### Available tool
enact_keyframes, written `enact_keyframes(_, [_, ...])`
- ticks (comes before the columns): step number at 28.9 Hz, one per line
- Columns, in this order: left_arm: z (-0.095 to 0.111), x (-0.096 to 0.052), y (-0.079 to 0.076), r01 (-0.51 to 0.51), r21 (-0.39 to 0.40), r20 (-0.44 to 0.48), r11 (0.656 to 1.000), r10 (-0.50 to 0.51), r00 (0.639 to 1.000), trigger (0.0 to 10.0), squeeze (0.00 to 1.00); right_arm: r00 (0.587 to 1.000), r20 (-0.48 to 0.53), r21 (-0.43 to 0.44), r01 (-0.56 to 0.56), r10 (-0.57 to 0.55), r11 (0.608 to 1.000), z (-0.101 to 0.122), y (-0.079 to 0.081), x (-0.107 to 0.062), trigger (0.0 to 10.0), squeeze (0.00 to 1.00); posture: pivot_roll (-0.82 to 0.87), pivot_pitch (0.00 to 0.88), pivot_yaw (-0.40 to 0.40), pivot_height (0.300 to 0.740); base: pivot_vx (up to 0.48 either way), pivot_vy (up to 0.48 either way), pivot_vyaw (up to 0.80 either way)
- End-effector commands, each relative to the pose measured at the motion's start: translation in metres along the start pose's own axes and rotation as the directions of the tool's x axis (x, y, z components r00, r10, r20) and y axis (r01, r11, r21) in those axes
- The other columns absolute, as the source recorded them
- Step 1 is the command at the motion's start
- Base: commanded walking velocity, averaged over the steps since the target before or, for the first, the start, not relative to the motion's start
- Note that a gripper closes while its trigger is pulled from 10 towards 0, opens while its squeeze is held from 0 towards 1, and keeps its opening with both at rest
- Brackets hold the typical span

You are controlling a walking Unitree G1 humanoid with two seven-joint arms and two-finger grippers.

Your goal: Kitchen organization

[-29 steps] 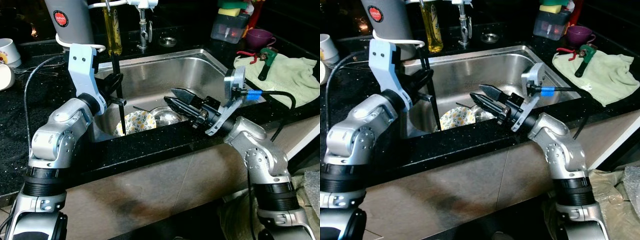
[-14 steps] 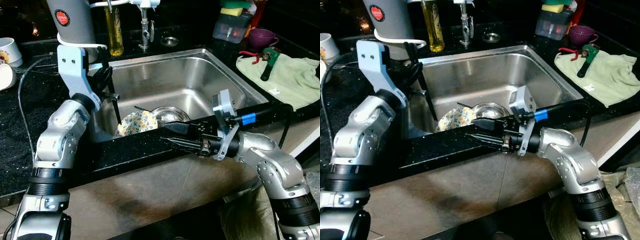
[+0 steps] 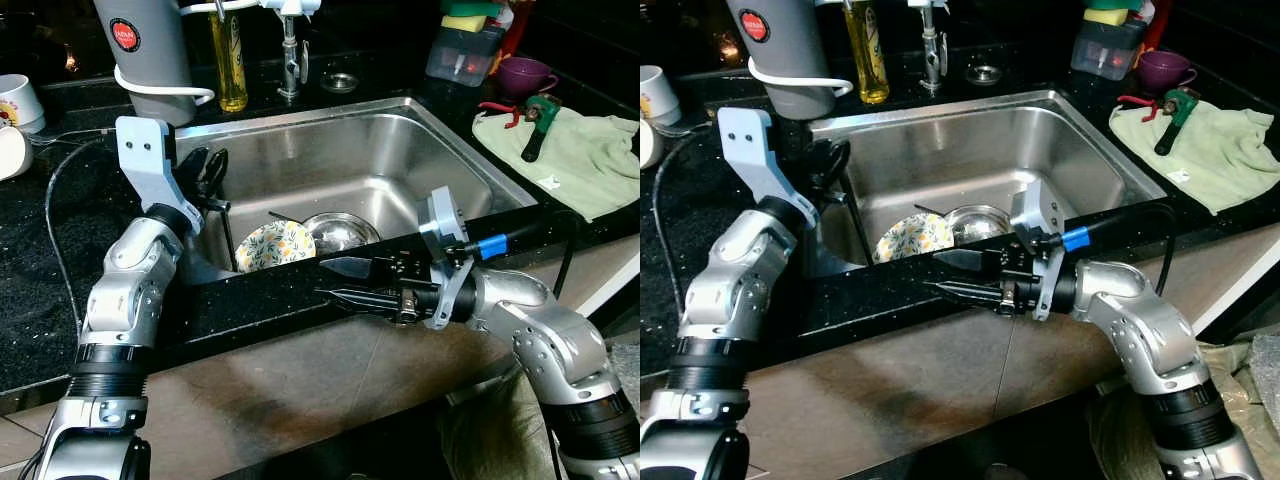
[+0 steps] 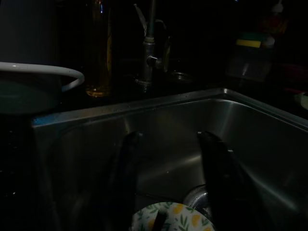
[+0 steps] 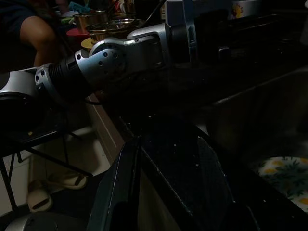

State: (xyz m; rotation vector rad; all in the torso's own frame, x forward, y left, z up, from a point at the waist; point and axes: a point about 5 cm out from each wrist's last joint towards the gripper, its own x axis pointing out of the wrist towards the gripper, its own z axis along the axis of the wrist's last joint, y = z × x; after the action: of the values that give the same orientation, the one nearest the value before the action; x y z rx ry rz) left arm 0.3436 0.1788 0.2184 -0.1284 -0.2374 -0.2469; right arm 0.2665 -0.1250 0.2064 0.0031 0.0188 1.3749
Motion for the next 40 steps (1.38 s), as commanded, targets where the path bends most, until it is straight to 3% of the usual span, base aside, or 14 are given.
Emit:
enact_keyframes(1, [-0.004,-0.002,0.001,-0.004,-0.002,-0.004,1.000,0.004,1.000,10.0,1.00,1.000,0.001,0.001,-0.016,0.016,1.000,0.001,0.003,0.001,10.0,0.00,0.01,0.020,-0.014,0.732,0.000,0.000,0.00])
enact_keyframes(9, [0.001,-0.001,-0.004,0.013,-0.007,0.030,1.000,-0.013,0.999,10.0,1.00,0.999,0.041,0.007,0.001,-0.001,1.000,0.002,0.001,0.006,10.0,0.00,0.02,0.019,-0.020,0.732,0.000,0.000,0.00])
enact_keyframes(10, [0.003,-0.001,-0.007,0.026,-0.012,0.031,1.000,-0.026,0.999,10.0,0.47,0.998,0.066,0.013,0.021,-0.021,1.000,0.003,-0.002,0.008,10.0,0.00,0.02,0.019,-0.020,0.732,0.000,0.000,0.00])
enact_keyframes(11, [0.003,-0.001,-0.007,0.026,-0.012,0.031,1.000,-0.026,0.999,10.0,0.47,0.998,0.066,0.013,0.021,-0.021,1.000,0.003,-0.002,0.008,10.0,0.00,0.02,0.019,-0.020,0.732,0.000,0.000,0.00])
enact_keyframes(12, [0.005,0.000,-0.012,0.045,-0.023,0.038,0.999,-0.045,0.998,10.0,0.00,0.994,0.100,0.022,0.047,-0.049,0.999,0.004,-0.005,0.010,10.0,0.00,0.01,0.010,-0.022,0.732,0.000,0.000,0.00])
enact_keyframes(14, [0.005,0.000,-0.012,0.045,-0.023,0.038,0.999,-0.045,0.998,10.0,0.00,0.994,0.100,0.022,0.047,-0.049,0.999,0.004,-0.005,0.010,10.0,0.00,0.01,0.010,-0.022,0.732,0.000,0.000,0.00])
enact_keyframes(16, [0.014,0.000,-0.032,0.125,-0.037,0.075,0.991,-0.122,0.990,10.0,0.00,0.973,0.206,0.081,0.093,-0.108,0.992,0.009,-0.013,0.014,10.0,0.00,-0.01,0.007,-0.030,0.732,0.000,0.000,0.00])
enact_keyframes(17, [0.014,0.000,-0.032,0.125,-0.037,0.075,0.991,-0.122,0.990,10.0,0.00,0.973,0.206,0.081,0.093,-0.108,0.992,0.009,-0.013,0.014,10.0,0.00,-0.01,0.007,-0.030,0.732,0.000,0.000,0.00])
enact_keyframes(19, [0.022,-0.001,-0.050,0.196,-0.050,0.121,0.979,-0.188,0.975,10.0,0.00,0.946,0.297,0.133,0.094,-0.130,0.987,0.014,-0.016,0.017,10.0,0.00,-0.02,0.000,-0.028,0.732,0.000,0.000,0.00])
enact_keyframes(22, [0.033,-0.002,-0.063,0.246,-0.055,0.179,0.968,-0.233,0.956,10.0,0.00,0.923,0.356,0.165,0.095,-0.149,0.982,0.017,-0.020,0.017,10.0,0.00,-0.04,0.000,-0.034,0.732,0.000,0.000,0.00])
enact_keyframes(26, [0.039,-0.002,-0.065,0.215,-0.050,0.210,0.975,-0.200,0.957,10.0,0.00,0.885,0.405,0.196,0.161,-0.229,0.967,0.023,-0.033,0.014,10.0,0.00,-0.05,0.000,-0.040,0.732,0.000,0.000,0.00])
enact_keyframes(32, [0.028,-0.006,-0.061,0.168,-0.039,0.160,0.985,-0.160,0.974,10.0,0.00,0.833,0.454,0.247,0.224,-0.316,0.943,0.027,-0.042,0.009,10.0,0.00,-0.06,0.000,-0.029,0.732,0.000,0.000,0.00])
enact_keyframes(40, [0.026,-0.008,-0.060,0.140,-0.037,0.142,0.990,-0.133,0.981,10.0,0.00,0.812,0.471,0.282,0.232,-0.345,0.931,0.025,-0.045,0.011,10.0,0.00,-0.05,0.000,-0.032,0.732,0.000,0.000,0.00])
